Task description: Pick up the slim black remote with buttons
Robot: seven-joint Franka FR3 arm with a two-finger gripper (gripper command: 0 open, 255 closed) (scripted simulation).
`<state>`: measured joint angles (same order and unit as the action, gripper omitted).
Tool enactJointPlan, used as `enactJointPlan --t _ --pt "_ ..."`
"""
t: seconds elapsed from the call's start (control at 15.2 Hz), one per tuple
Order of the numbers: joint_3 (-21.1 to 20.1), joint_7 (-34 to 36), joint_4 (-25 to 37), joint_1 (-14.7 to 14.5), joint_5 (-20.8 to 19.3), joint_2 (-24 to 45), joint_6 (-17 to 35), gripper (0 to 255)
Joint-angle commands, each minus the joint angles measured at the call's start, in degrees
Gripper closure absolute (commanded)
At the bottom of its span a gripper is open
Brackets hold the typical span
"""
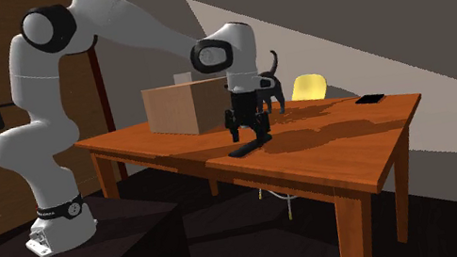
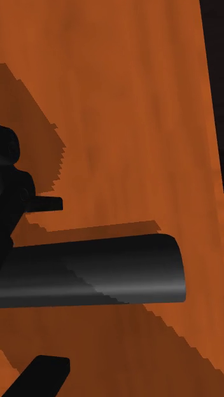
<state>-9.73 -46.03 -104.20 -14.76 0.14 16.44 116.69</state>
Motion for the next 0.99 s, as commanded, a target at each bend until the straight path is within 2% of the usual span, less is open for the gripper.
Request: enactJointPlan --t 0.0,0.07,0.66,0.92 --pt "0.02 0.00 -0.39 -0.01 -0.04 0.25 0.66 0" --pt "0.01 0.00 -0.53 -0.01 -0.03 0.17 0.72 255" --pt "0.02 0.00 -0.38 -0.01 -0.04 0.26 0.66 255" --pt "-0.05 -0.03 1.19 0.05 0.15 -0.90 -2.06 255"
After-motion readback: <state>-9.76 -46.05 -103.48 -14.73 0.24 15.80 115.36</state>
